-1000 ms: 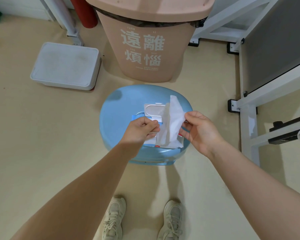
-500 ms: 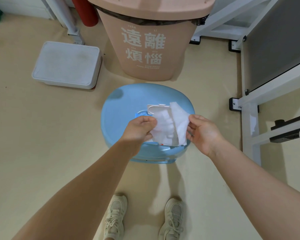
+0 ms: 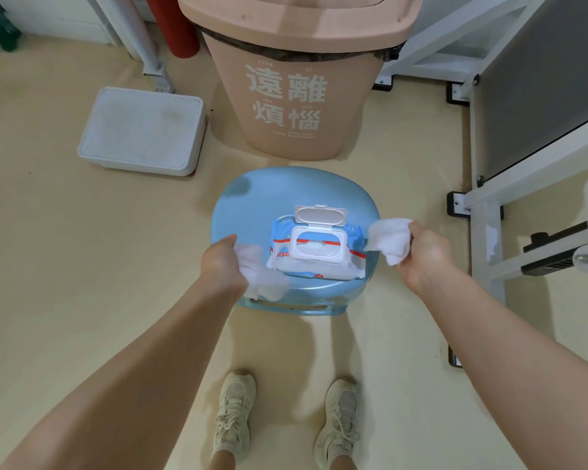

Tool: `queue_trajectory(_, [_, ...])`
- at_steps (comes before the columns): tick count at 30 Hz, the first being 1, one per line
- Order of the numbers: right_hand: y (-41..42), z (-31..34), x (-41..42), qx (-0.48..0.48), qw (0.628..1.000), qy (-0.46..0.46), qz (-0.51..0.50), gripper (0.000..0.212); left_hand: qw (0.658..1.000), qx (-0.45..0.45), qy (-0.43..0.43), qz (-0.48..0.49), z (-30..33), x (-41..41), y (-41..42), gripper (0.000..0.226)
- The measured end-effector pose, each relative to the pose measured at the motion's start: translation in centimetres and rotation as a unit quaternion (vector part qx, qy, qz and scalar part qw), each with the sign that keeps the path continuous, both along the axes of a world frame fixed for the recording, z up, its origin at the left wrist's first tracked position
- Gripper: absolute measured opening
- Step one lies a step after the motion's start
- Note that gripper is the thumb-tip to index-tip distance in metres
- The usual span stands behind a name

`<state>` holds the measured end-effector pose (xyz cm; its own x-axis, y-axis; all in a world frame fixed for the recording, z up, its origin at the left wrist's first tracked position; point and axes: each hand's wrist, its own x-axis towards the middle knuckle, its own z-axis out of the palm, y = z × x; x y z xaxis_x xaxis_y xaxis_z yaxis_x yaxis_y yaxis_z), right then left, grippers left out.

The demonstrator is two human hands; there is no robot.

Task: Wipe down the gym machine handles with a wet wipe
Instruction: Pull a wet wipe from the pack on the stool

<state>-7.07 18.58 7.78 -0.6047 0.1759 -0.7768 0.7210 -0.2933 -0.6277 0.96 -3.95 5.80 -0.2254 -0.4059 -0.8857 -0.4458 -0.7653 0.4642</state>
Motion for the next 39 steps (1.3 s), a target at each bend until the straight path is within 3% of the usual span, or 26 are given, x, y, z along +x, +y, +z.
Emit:
queue_trajectory(2, [-1.7, 0.7, 0.5, -0.038, 0.994, 0.049, 0.089, 0.025, 0.998, 0.058, 0.023, 0.007, 0.9, -0.4, 0.4, 0.015])
queue_trajectory(4, [-3.5, 0.6, 1.0, 0.076, 0.952, 0.143, 0.261, 0.027, 0.993, 0.105, 0.056, -0.014, 1.5, -0.9, 1.1, 0.014])
queue_trajectory(7, [-5.6, -1.2, 1.7, 0.295, 0.765, 0.328, 0.47, 0.033, 0.985, 0.1, 0.08, -0.115, 0.9, -1.4, 1.3, 0.02])
queue_trajectory(10, [-6.8, -3.3, 1.9, 0.417, 0.588, 0.428, 0.545, 0.029, 0.971, -0.021, 0.052, -0.231, -0.6, -1.9, 1.2, 0.021])
queue_trajectory(12, [-7.1, -4.4, 1.6, 0.465, 0.497, 0.453, 0.576, 0.02, 0.959, -0.082, 0.042, -0.269, -1.4, -2.0, 1.3, 0.018])
queue_trajectory(13, [-7.1, -4.8, 1.7, 0.47, 0.476, 0.43, 0.607, 0.021, 0.954, -0.097, 0.042, -0.28, -1.7, -1.9, 1.4, 0.019])
queue_trajectory(16, [-6.8, -5.3, 1.9, 0.474, 0.471, 0.342, 0.66, 0.025, 0.935, -0.102, 0.038, -0.337, -2.2, -1.5, 1.9, 0.015])
queue_trajectory(19, [-6.3, -5.8, 2.2, 0.477, 0.432, 0.337, 0.688, 0.024, 0.928, -0.093, 0.038, -0.36, -1.6, -1.5, 2.3, 0.022])
queue_trajectory(20, [-6.2, -5.8, 2.3, 0.469, 0.433, 0.332, 0.694, 0.024, 0.92, -0.109, 0.039, -0.373, -1.8, -1.6, 2.3, 0.026])
queue_trajectory(21, [-6.0, -5.9, 2.3, 0.455, 0.443, 0.322, 0.702, 0.024, 0.907, -0.133, 0.04, -0.397, -1.9, -1.6, 2.3, 0.03])
queue_trajectory(24, [-5.7, -5.6, 1.7, 0.412, 0.553, 0.249, 0.68, 0.01, 0.843, -0.208, 0.043, -0.494, -2.3, -1.6, 2.6, 0.037])
queue_trajectory(26, [-5.6, -5.9, 1.0, 0.428, 0.558, 0.234, 0.671, 0.004, 0.814, -0.217, 0.04, -0.537, -2.6, -1.8, 2.9, 0.044])
queue_trajectory(27, [-5.8, -5.5, 1.0, 0.421, 0.585, 0.215, 0.659, 0.004, 0.804, -0.217, 0.042, -0.553, -2.7, -2.0, 3.1, 0.046])
queue_trajectory(28, [-5.9, -5.2, 1.1, 0.441, 0.57, 0.236, 0.652, 0.007, 0.792, -0.22, 0.047, -0.568, -2.8, -2.2, 3.4, 0.049])
queue_trajectory(29, [-5.8, -5.6, 1.1, 0.507, 0.494, 0.323, 0.628, 0.013, 0.777, -0.225, 0.054, -0.585, -2.8, -2.4, 3.7, 0.05])
queue_trajectory(31, [-5.9, -6.4, 1.1, 0.6, 0.397, 0.4, 0.567, 0.03, 0.756, -0.247, 0.072, -0.602, -3.0, -2.8, 4.1, 0.05])
queue_trajectory(34, [-5.6, -7.7, 0.0, 0.635, 0.424, 0.426, 0.486, 0.05, 0.722, -0.29, 0.09, -0.621, -3.3, -2.9, 4.4, 0.048])
queue_trajectory(36, [-5.5, -7.9, -0.4, 0.655, 0.402, 0.43, 0.473, 0.066, 0.7, -0.295, 0.092, -0.644, -3.6, -2.9, 4.3, 0.047])
queue_trajectory(39, [-5.8, -7.5, -0.6, 0.602, 0.417, 0.449, 0.513, 0.052, 0.661, -0.3, 0.065, -0.685, -4.1, -3.0, 4.2, 0.049])
